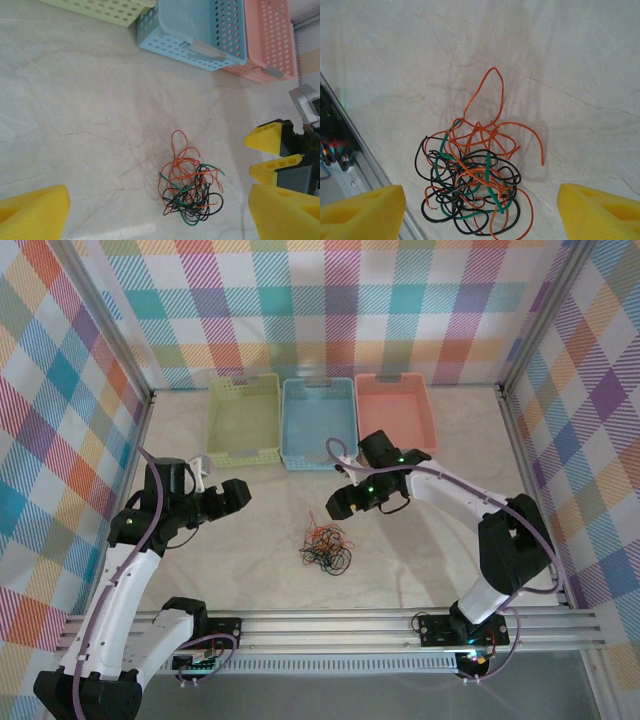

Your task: Untangle the cables

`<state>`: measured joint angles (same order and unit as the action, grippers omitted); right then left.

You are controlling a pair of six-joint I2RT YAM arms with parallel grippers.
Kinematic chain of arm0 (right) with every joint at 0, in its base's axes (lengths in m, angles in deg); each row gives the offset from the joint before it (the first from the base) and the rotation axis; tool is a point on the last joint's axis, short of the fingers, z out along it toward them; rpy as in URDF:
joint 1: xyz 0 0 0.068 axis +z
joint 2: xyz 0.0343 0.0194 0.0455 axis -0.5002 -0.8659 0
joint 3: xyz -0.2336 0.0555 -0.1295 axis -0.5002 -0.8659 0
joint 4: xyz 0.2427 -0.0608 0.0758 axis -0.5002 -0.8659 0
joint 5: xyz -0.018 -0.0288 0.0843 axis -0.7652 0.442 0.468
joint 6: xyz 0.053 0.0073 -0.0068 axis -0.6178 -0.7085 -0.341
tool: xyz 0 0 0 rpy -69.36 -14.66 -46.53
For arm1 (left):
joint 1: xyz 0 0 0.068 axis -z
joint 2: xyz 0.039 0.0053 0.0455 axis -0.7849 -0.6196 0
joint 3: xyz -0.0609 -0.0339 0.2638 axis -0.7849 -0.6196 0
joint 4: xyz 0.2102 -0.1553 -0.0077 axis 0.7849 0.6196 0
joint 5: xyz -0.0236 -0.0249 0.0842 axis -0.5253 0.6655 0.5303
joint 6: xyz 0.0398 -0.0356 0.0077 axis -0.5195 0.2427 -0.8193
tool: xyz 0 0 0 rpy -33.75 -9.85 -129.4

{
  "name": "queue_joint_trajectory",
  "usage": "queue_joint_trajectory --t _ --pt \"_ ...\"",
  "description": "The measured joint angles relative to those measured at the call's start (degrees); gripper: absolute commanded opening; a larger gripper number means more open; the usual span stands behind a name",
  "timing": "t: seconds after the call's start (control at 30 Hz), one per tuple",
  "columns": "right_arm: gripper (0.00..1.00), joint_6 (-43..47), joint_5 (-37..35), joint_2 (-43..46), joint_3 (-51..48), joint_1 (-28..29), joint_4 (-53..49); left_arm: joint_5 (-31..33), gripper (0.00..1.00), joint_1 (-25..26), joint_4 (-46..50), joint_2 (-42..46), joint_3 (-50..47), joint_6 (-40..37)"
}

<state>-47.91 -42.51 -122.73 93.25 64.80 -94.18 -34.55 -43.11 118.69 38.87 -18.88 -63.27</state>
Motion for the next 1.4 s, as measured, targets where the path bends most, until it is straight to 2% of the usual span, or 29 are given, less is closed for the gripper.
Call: queue_joint_trajectory --t 0.37,0.6,0.93,1.0,1.2,1.4 --pt "0.77 7.34 -2.73 -5.86 3.67 4.42 -6.75 0.92 0.92 0.0 0.33 0.24 -0.57 -0.39" --pt "0.67 10.4 -3.72 -7.67 4.35 6.47 -9.57 1.33 0.92 0.0 0.35 0.26 -0.59 -0.42" --pt "0.58 12.55 -5.97 -11.19 8.61 8.07 -11.23 1.36 0.93 0.0 0.35 0.26 -0.59 -0.59" --pt "0.55 12.98 -6.38 -11.19 9.01 8.07 -10.78 1.38 0.93 0.0 0.35 0.26 -0.59 -0.59" --pt "0.31 14.08 -7.45 -11.21 9.07 8.07 -9.01 1.79 0.93 0.0 0.35 0.26 -0.59 -0.59" --pt "0.21 14.12 -7.72 -11.21 9.05 8.07 -6.91 1.77 0.93 0.0 0.35 0.22 -0.59 -0.57"
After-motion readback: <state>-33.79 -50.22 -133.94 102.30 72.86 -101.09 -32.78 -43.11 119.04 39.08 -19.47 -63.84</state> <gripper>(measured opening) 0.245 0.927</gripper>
